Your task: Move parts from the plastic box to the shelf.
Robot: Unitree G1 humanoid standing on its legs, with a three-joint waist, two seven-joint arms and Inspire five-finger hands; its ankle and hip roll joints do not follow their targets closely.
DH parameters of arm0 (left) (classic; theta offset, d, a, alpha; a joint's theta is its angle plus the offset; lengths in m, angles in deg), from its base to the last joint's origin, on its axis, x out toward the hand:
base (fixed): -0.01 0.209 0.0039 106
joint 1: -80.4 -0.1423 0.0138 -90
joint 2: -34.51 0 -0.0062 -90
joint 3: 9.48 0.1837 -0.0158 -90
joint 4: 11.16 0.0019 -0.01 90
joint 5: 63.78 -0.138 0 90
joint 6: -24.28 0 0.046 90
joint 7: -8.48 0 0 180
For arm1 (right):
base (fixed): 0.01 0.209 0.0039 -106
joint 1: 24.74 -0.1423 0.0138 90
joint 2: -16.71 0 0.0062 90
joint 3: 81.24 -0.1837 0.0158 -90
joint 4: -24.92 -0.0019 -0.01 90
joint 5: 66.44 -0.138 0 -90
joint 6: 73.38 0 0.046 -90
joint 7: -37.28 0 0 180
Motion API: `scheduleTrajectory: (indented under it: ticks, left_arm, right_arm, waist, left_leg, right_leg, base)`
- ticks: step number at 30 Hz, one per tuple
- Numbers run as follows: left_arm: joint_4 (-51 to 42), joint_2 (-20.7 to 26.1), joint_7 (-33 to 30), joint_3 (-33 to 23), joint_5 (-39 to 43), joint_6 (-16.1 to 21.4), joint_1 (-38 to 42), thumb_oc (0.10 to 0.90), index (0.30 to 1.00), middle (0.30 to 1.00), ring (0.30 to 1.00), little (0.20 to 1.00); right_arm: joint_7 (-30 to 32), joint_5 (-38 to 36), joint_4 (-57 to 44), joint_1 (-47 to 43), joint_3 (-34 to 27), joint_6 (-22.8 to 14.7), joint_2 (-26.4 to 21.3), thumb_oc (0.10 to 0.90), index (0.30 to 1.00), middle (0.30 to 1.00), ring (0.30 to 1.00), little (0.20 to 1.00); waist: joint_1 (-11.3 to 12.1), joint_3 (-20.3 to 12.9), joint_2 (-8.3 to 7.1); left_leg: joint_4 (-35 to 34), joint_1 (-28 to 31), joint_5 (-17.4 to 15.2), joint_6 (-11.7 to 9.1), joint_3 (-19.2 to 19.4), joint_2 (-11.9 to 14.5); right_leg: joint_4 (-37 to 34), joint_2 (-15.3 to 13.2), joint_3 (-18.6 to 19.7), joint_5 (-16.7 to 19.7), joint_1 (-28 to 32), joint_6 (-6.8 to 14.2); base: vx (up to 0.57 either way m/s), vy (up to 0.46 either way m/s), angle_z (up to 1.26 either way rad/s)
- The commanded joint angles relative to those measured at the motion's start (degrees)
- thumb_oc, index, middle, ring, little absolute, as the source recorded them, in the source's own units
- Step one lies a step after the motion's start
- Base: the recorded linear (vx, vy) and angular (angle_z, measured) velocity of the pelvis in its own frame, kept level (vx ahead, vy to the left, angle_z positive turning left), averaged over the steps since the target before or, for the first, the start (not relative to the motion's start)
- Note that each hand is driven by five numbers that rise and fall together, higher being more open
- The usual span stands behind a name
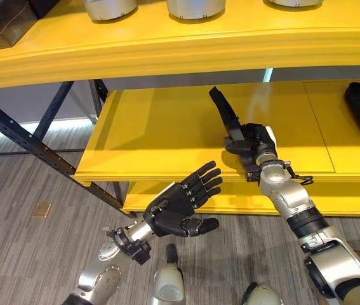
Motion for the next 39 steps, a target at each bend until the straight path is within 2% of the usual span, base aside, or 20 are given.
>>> scheduleTrajectory:
  ticks: [1,5,9,13,20,24,28,33,36,39]
  left_arm:
    - [-8.67,-1.04,0.02,-0.47,2.67,6.51,1.75,0.900,1.000,1.000,1.000,1.000]
    - [-9.12,-0.96,0.58,-0.26,3.32,6.74,1.65,0.900,1.000,1.000,1.000,1.000]
    - [-9.32,-0.93,0.02,0.68,3.15,7.65,2.09,0.900,1.000,1.000,1.000,1.000]
    - [-9.41,-0.79,-0.52,1.71,2.34,8.59,2.30,0.900,1.000,1.000,1.000,1.000]
    - [-9.92,0.28,-1.93,2.25,3.43,8.82,2.60,0.900,1.000,1.000,1.000,1.000]
    - [-10.09,1.20,-2.53,3.07,3.89,9.11,3.25,0.900,1.000,1.000,1.000,1.000]
    - [-10.39,2.86,-3.02,4.06,5.36,9.92,4.97,0.900,1.000,1.000,1.000,1.000]
    - [-10.33,4.20,-3.44,4.60,6.46,10.49,8.13,0.900,1.000,1.000,1.000,1.000]
    - [-10.76,4.86,-4.22,4.81,6.84,10.11,9.57,0.900,1.000,1.000,1.000,1.000]
    - [-11.35,5.83,-6.09,4.68,6.85,9.17,10.80,0.900,1.000,1.000,1.000,1.000]
  right_arm:
    - [1.03,-1.94,1.41,-7.00,-4.29,-2.42,0.11,0.400,0.300,0.300,0.300,0.300]
    - [1.82,-2.37,3.13,-7.97,-5.72,-2.62,-0.50,0.400,0.300,0.300,0.300,0.300]
    - [-0.96,-8.75,5.62,-9.41,-6.93,-4.15,-1.74,0.400,0.300,0.300,0.300,0.300]
    - [-1.28,-11.50,6.12,-9.77,-7.78,-6.34,-3.00,0.400,0.300,0.300,0.300,0.300]
    - [-0.74,-6.75,8.52,-13.82,-9.62,-6.22,-6.56,0.400,0.300,0.300,0.300,0.300]
    - [0.52,-0.57,10.80,-17.94,-8.87,-6.26,-10.14,0.400,0.300,0.300,0.300,0.300]
    - [3.19,5.70,14.18,-24.00,-6.06,-5.59,-15.67,0.400,0.300,0.300,0.300,0.300]
    - [5.61,5.59,14.83,-29.63,-1.54,-4.54,-20.15,0.400,0.300,0.300,0.300,0.300]
    - [6.78,2.30,14.96,-31.95,0.00,-3.54,-21.80,0.400,0.300,0.300,0.300,0.300]
    - [8.40,2.11,15.30,-34.94,2.13,-2.80,-24.40,0.400,0.300,0.300,0.300,0.300]
  waist:
    - [0.13,-0.75,1.45]
    - [0.22,0.39,1.32]
    - [0.21,1.49,1.37]
    - [-0.17,2.15,1.23]
    - [-0.32,2.23,0.98]
    - [-0.07,2.83,0.86]
    - [0.21,4.76,0.75]
    - [0.46,7.11,-0.02]
    - [0.65,7.93,-0.51]
    - [0.89,8.45,-1.82]
  left_leg:
    - [3.03,3.15,-5.88,-1.02,-1.28,4.50]
    - [3.83,2.53,-6.28,-1.14,-0.70,4.54]
    - [4.33,1.79,-6.14,-1.32,-0.51,4.68]
    - [4.54,1.27,-5.96,-1.39,-0.27,4.86]
    - [5.18,0.97,-6.19,-1.56,0.29,5.13]
    - [6.01,-0.08,-6.43,-1.61,0.07,5.04]
    - [7.88,-3.16,-7.05,-1.50,-0.51,4.71]
    - [9.11,-6.45,-7.33,-1.13,-1.00,4.35]
    - [9.59,-7.61,-7.40,-0.95,-1.36,4.23]
    - [10.05,-8.48,-7.40,-0.92,-1.83,4.43]
  right_leg:
    - [-3.31,-0.44,-2.21,4.65,0.03,-1.61]
    - [-2.60,-1.32,-1.97,4.67,-1.01,-1.23]
    - [-2.49,-1.61,-1.84,4.84,-1.69,-1.15]
    - [-2.34,-1.84,-1.70,5.12,-2.38,-0.96]
    - [-2.33,-1.96,-1.15,5.06,-2.69,-0.78]
    - [-1.77,-2.02,-0.89,4.95,-3.53,-0.65]
    - [-0.58,-1.97,-0.05,5.11,-6.49,-0.34]
    - [-0.57,-1.12,0.80,5.60,-9.24,0.22]
    - [-0.88,-0.67,0.95,5.89,-9.85,0.49]
    - [-1.77,0.13,0.94,6.24,-9.69,0.76]
  base:
    - [-0.01,0.080,-0.02]
    - [-0.06,0.013,-0.04]
    - [-0.06,0.015,-0.09]
    - [-0.04,0.008,-0.01]
    - [0.00,0.002,-0.02]
    - [0.00,0.000,0.00]
    - [-0.04,-0.005,0.00]
    - [-0.10,-0.038,-0.03]
    - [-0.04,-0.046,-0.03]
    - [0.01,-0.053,-0.01]
